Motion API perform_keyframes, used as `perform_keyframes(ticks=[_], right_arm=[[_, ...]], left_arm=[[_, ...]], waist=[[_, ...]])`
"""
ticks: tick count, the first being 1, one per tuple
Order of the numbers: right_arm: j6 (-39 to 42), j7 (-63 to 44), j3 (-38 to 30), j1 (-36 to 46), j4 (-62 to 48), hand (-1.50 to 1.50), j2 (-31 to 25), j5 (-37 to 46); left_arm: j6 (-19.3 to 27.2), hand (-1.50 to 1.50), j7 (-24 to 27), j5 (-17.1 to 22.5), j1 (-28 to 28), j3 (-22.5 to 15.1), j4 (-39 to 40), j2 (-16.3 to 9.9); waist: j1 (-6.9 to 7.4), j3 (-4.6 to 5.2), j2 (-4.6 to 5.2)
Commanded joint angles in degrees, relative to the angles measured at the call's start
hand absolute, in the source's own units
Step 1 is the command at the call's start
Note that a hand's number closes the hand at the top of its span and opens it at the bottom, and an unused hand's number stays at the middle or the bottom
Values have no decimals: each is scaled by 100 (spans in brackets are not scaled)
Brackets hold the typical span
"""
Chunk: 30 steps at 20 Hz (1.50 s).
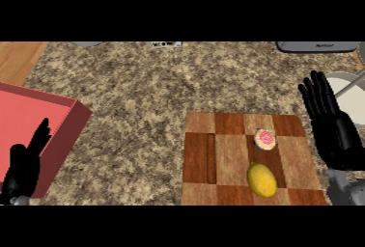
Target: Pick the lemon from the cutting board and place it in the tiered basket
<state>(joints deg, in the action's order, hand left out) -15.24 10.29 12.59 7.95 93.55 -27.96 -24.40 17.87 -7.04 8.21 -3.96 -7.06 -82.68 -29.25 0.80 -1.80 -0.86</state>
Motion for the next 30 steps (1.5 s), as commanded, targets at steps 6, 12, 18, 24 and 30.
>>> perform_keyframes(ticks=[6,12,18,24,30], right_arm=[[2086,570,230,-1421,-768,150,1549,-2436],[910,1866,39,-2165,-743,-150,1375,-712],[73,824,352,-2332,-1135,-150,-421,1120],[934,-874,826,-2112,28,-150,-1467,1162],[1045,-2629,964,-1313,1108,-150,-1524,982]], left_arm=[[-443,0,-129,503,-230,240,-280,-103],[-769,0,-140,761,-342,188,-302,55],[-883,0,-45,748,-463,221,-347,2],[-1158,0,123,804,-382,309,-73,-3],[-1124,0,-154,746,-123,359,35,63]], waist=[[-121,100,213],[-271,198,104],[-92,238,146],[-62,221,108],[-74,195,93]])
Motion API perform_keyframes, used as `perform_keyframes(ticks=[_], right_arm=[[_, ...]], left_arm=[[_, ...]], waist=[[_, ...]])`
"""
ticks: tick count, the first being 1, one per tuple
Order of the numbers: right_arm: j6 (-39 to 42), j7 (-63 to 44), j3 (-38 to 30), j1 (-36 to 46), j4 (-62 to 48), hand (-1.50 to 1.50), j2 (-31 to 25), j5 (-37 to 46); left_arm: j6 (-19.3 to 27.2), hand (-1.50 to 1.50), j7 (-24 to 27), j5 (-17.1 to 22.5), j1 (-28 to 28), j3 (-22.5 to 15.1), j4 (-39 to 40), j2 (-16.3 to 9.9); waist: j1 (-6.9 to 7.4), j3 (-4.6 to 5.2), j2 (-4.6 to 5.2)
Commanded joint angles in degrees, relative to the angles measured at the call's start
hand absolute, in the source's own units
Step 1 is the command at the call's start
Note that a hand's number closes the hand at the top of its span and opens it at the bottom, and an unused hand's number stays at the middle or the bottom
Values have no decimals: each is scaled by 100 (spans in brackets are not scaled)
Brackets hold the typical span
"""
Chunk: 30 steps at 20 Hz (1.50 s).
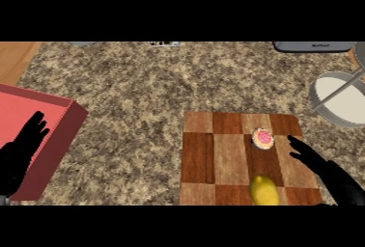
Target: Pick the lemon from the cutting board and place it in the tiered basket
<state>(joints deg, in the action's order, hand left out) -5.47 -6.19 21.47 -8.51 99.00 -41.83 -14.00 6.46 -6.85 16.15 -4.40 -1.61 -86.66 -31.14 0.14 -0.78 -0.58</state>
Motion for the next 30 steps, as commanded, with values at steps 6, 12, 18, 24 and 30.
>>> perform_keyframes(ticks=[6,12,18,24,30], right_arm=[[728,-2037,-137,749,711,-150,-495,-758],[806,-2958,71,1107,712,-150,-535,-593],[1017,-3254,-72,851,718,-150,-730,-653],[1209,-2967,-192,393,954,-150,-623,-805],[1320,-2573,-172,470,227,-150,-186,-551]], left_arm=[[-25,0,37,-203,-157,-273,546,451],[-83,0,-39,-178,121,-19,706,395],[-274,0,88,-246,-77,21,806,409],[-240,0,54,-326,-22,49,739,552],[-442,0,-170,-248,132,261,767,402]], waist=[[-13,89,72],[-12,87,80],[-66,85,69],[-122,82,55],[-36,77,73]])
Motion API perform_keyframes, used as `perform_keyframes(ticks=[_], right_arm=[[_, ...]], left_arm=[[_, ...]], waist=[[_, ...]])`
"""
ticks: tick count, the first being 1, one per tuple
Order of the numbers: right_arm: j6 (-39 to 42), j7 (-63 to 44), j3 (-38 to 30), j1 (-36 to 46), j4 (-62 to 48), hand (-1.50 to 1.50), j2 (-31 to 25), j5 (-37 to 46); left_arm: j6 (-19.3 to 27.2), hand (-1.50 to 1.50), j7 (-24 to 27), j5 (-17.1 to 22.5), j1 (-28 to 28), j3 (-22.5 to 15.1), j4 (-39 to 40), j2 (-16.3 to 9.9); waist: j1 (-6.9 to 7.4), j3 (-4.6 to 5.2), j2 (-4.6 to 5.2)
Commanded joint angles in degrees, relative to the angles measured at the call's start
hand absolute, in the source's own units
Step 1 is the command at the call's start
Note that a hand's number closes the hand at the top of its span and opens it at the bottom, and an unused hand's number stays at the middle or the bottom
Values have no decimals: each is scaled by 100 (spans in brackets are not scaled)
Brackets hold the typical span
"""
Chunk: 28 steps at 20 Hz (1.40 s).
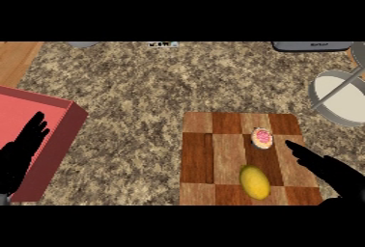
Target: Pick the lemon from the cutting board and place it in the tiered basket
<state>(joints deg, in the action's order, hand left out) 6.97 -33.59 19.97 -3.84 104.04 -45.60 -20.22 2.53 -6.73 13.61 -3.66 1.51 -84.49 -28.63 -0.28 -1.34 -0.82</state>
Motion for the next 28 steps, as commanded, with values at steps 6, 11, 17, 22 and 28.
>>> perform_keyframes(ticks=[6,11,17,22,28], right_arm=[[68,506,67,-22,-561,-150,550,478],[169,274,-22,226,-515,-150,693,423],[67,252,30,472,-842,-150,1093,783],[41,181,217,521,-1108,-150,1424,975],[-262,-92,620,688,-1164,-150,2066,1460]], left_arm=[[-21,0,110,-213,-167,-114,469,384],[-168,0,-165,-148,67,35,526,284],[-141,0,-416,-194,0,140,252,293],[-297,0,-100,-312,31,82,550,439],[-190,0,-334,-414,4,70,207,568]], waist=[[40,134,92],[32,135,94],[50,133,89],[45,135,97],[62,134,86]])
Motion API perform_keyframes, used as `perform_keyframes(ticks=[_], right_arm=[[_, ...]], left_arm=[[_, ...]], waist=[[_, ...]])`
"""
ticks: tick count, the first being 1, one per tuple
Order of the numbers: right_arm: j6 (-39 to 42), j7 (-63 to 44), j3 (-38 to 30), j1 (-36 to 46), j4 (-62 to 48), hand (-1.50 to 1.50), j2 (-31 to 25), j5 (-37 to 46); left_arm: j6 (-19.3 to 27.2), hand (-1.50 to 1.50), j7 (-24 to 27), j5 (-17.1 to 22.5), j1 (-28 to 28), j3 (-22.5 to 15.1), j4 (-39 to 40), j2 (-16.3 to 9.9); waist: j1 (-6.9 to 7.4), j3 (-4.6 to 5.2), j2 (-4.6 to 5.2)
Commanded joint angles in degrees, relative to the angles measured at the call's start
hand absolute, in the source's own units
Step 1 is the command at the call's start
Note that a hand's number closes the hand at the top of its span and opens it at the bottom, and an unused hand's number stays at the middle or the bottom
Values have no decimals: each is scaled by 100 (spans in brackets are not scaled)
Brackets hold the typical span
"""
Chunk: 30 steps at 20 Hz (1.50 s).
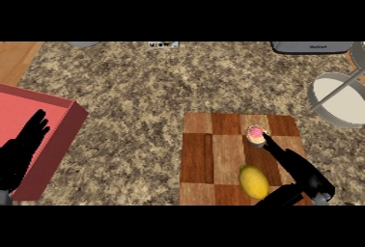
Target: Pick the lemon from the cutting board and place it in the tiered basket
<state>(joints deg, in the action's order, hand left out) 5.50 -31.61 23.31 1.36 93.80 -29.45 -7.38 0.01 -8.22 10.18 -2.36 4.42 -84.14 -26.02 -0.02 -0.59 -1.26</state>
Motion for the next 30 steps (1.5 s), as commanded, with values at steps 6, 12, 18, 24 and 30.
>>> perform_keyframes(ticks=[6,12,18,24,30], right_arm=[[324,311,133,-118,-285,-150,315,87],[-182,908,248,-135,-175,150,698,840],[-561,703,-170,-413,383,150,698,856],[-1668,-637,-522,638,-238,150,880,1955],[-2302,-2261,-973,1779,-1126,150,320,3380]], left_arm=[[-9,0,-207,-57,73,-1,478,302],[38,0,-160,-327,-31,-97,453,452],[-273,0,-346,-33,-179,192,245,319],[-169,0,-120,-303,-66,9,247,485],[-355,0,-208,-304,207,-70,-55,295]], waist=[[-13,59,137],[-19,61,130],[-37,62,116],[148,90,185],[690,195,330]])
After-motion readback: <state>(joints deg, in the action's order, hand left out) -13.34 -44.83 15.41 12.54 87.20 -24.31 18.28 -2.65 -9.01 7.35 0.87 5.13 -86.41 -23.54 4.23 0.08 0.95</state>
